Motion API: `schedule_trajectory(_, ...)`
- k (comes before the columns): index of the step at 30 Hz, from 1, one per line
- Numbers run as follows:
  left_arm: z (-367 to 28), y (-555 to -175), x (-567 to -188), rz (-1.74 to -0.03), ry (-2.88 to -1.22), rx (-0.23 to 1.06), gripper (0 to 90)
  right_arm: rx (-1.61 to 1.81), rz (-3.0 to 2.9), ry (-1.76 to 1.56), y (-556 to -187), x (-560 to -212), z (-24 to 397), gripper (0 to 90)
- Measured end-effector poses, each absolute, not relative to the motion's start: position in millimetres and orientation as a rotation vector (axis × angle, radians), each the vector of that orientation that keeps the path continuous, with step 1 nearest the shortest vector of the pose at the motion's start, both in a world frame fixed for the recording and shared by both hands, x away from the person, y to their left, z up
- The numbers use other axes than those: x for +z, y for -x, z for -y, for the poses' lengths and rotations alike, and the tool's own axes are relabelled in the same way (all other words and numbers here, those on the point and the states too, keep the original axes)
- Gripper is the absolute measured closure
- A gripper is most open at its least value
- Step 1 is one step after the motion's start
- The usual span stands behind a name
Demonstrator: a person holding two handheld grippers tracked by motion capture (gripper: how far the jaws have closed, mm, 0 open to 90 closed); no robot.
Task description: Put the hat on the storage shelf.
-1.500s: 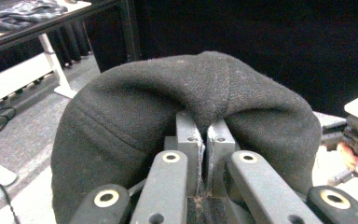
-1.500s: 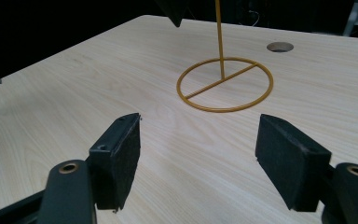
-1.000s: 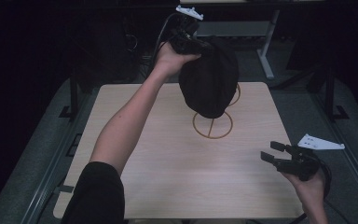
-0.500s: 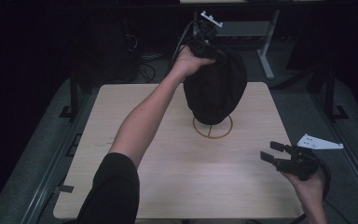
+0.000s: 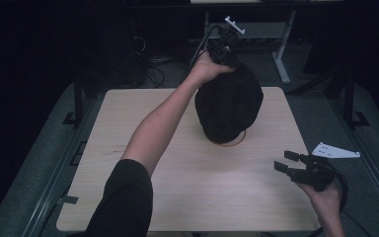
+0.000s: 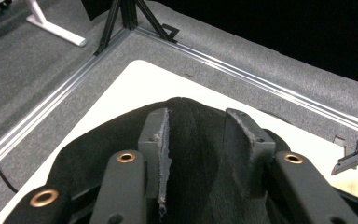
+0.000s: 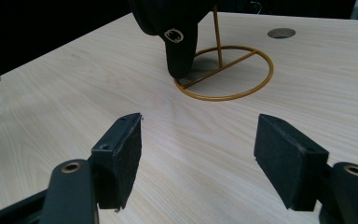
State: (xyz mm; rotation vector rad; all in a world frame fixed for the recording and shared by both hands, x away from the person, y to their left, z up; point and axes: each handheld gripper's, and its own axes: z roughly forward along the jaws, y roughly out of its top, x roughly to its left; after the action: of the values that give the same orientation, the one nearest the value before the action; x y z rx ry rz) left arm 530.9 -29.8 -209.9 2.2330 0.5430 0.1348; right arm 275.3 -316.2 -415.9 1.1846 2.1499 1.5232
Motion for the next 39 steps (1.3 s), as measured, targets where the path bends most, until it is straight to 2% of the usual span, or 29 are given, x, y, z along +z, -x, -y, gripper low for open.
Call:
schedule_trajectory(20, 1.8, -508.7, -196.4, -0.536, -2.208, 0.162, 49.0, 1.484, -2.159, -1.191, -275.2, -419.6, 313.8, 27.9)
schedule_trajectory(39, -39.6, -480.6, -204.3, -0.561, -2.154, 0.17, 44.8, 1.44, -2.213, -1.166, -275.4, -422.2, 302.2, 26.5)
